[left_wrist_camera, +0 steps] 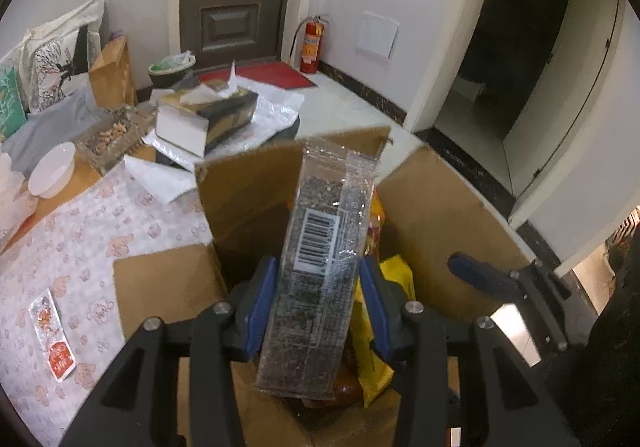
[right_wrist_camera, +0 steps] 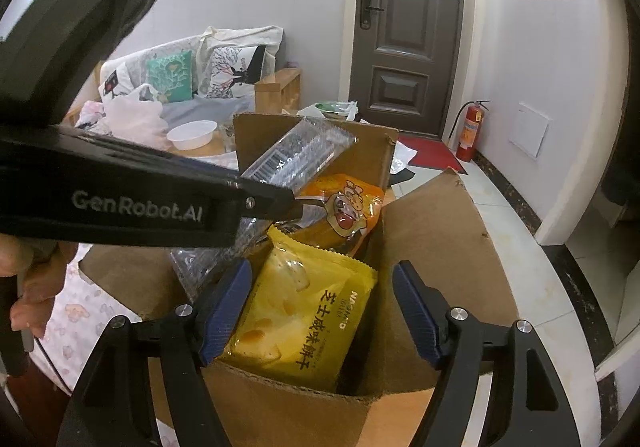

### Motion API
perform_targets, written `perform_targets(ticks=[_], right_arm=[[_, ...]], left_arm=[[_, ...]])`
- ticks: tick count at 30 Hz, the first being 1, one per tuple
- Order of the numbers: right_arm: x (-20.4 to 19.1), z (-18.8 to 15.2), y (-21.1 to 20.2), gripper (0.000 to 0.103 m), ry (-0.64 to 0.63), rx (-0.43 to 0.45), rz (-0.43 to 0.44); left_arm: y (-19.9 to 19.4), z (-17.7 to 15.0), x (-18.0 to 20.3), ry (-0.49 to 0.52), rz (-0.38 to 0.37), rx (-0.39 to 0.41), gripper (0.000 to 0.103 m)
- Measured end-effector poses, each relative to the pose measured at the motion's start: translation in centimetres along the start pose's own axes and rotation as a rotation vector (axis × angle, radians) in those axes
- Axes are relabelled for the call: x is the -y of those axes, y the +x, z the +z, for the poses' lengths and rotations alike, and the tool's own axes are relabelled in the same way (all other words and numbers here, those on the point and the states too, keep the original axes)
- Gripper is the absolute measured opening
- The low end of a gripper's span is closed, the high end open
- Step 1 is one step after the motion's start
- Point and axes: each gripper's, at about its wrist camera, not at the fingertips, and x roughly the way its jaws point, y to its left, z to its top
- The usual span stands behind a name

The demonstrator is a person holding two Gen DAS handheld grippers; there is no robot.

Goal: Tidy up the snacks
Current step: 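Withdraw both grippers from the box back over the bed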

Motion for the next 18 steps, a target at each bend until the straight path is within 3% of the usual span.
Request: perform_targets(ticks=[4,7,18], right_arm=[[0.0,-0.2,-0.2,0.070,-0.006,-0.004,-0.007],[-0.1,-0.2,-0.2,0.070,-0.007,-0.007,-0.007],[-0.4,-0.2,-1.1,0.070,-0.005,0.005,0.002]], left_arm=[[0.5,-0.4,0.2,0.013,-0.001,-0.022,0.042],[0.0,-0.3,-0.1,0.002,-0.010,-0.009,0.060],[-2.5,-1.1,-1.5,0.005,-0.019,0.026,0.060]])
